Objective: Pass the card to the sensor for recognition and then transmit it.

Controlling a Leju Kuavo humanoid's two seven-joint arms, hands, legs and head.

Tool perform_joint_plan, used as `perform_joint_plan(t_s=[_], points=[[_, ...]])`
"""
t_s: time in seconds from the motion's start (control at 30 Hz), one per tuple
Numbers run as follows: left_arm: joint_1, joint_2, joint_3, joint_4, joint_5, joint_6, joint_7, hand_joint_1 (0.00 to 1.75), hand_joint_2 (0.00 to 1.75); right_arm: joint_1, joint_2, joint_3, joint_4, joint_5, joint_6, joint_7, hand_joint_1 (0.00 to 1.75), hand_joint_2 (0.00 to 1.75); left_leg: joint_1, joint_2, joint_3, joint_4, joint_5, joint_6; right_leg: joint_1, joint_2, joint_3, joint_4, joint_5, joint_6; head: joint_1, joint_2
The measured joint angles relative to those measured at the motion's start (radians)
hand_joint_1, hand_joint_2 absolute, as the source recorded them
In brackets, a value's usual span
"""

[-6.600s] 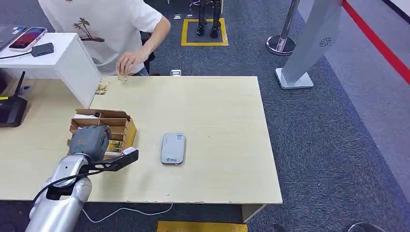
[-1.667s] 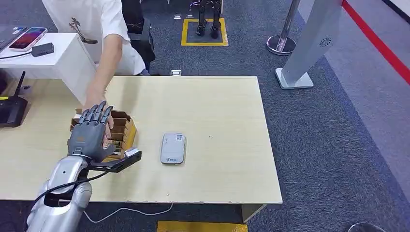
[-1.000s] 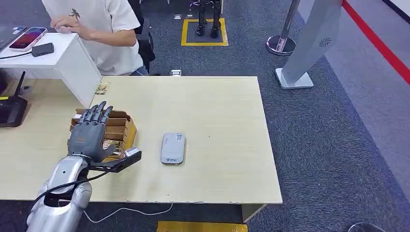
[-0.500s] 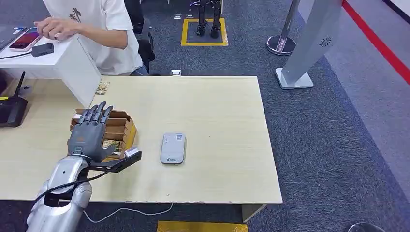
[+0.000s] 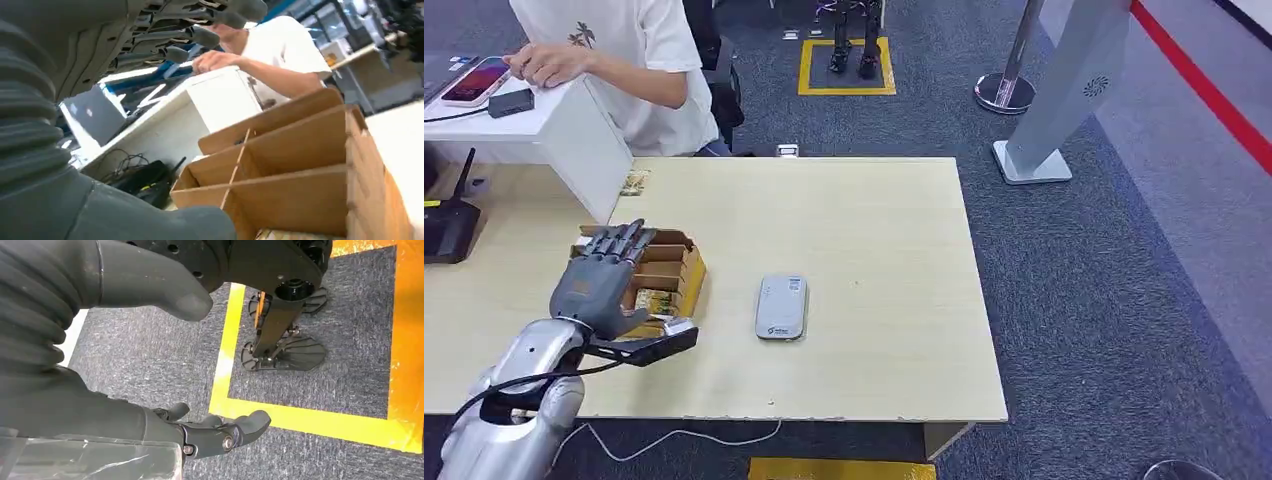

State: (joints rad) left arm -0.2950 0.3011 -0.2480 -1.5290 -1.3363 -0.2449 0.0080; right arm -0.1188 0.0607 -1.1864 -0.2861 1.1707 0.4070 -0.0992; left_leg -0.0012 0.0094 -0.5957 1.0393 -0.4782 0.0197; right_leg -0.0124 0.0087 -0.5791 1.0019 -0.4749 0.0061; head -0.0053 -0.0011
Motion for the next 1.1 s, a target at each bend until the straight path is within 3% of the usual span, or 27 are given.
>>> perform_joint_plan(t_s=[0.13, 0.3, 0.8, 1.1], points=[[-0.007, 0.083, -0.026, 0.0, -0.002, -0.004, -0.008, 0.0, 1.75, 0.0, 0.0, 0.0, 0.0, 0.0, 0.0, 0.0, 0.0, 1.75, 0.0, 0.001, 0.0, 0.0, 0.0, 0.0, 0.0, 0.0, 0.0, 0.0, 0.0, 0.0, 0.0, 0.0], [-0.019, 0.138, -0.063, 0.0, -0.014, -0.003, -0.008, 0.0, 1.75, -0.001, 0.0, 0.0, 0.0, 0.002, 0.0, 0.0, 0.0, 1.75, 0.0, 0.001, 0.0, 0.0, 0.0, 0.0, 0.0, 0.0, 0.0, 0.0, 0.0, 0.0, 0.0, 0.0], [-0.041, 0.21, -0.096, 0.0, 0.003, -0.01, -0.008, 0.0, 1.75, -0.004, 0.0, 0.003, 0.0, 0.015, 0.0, 0.003, 0.0, 1.75, 0.0, 0.001, 0.0, 0.0, 0.0, 0.0, 0.0, 0.0, 0.0, 0.0, 0.0, 0.0, 0.0, 0.0], [-0.057, 0.275, -0.105, -0.003, 0.082, -0.078, -0.009, 0.0, 1.75, -0.004, 0.0, 0.003, 0.0, 0.015, 0.0, 0.003, 0.0, 1.75, 0.0, 0.001, 0.0, 0.0, 0.0, 0.0, 0.0, 0.0, 0.0, 0.0, 0.0, 0.0, 0.0, 0.0]])
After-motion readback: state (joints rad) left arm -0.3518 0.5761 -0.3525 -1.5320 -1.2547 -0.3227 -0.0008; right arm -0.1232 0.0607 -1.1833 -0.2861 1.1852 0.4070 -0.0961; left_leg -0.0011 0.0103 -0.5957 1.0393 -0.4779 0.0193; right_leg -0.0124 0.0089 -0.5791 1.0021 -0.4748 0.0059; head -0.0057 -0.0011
